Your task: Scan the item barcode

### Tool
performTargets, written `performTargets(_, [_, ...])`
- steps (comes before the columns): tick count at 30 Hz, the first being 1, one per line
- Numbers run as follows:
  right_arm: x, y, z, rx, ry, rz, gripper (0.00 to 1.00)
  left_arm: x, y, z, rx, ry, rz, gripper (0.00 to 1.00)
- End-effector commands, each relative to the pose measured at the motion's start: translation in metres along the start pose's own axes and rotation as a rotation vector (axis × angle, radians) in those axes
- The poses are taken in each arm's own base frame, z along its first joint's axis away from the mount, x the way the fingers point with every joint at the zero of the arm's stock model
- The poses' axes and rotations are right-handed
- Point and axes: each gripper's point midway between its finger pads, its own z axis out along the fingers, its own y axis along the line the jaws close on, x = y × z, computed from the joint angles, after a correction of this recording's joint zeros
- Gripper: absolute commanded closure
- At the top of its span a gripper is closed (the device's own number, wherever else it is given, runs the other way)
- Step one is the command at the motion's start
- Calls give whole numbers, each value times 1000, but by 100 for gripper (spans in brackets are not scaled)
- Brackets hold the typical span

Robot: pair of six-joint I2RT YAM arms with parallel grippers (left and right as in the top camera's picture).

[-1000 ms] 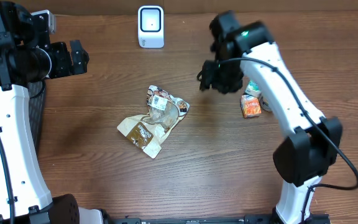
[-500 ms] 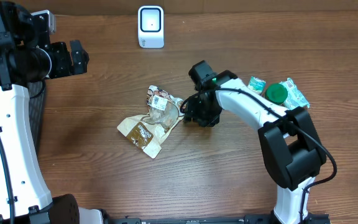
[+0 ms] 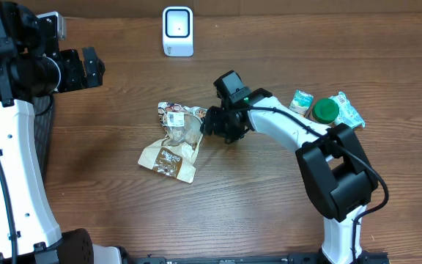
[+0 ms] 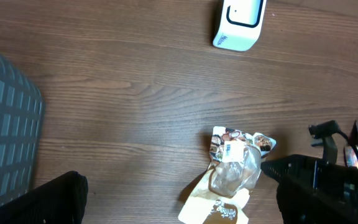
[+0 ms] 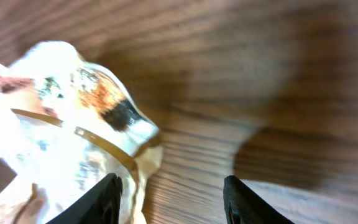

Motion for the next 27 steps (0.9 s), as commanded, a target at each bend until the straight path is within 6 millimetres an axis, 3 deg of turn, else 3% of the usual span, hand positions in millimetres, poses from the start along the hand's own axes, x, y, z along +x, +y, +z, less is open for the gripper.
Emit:
performTargets(1, [-4,1,-5,-54,34,-30,49,-2,0,-2,6,-7,-15,0])
performTargets(7, [-15,14,-58,-298,150,4,42,-2,0,-2,6,-7,-15,0])
performTargets(10, [-9,12,-63,-332,194,18,39,-2,0,-2,6,-7,-15,0])
performTargets(16, [20,12,-47,-233,250,10,31,-2,0,-2,6,-7,-15,0])
performTargets(20, [37,32,-32,-207,255,-46,25,-2,0,-2,6,-7,-15,1])
performTargets(23, [44,47,-26,-212,246,-85,20,-2,0,-2,6,-7,-15,0])
performTargets(27, [46,47,-12,-132,203,-74,11,-2,0,-2,6,-7,-15,1])
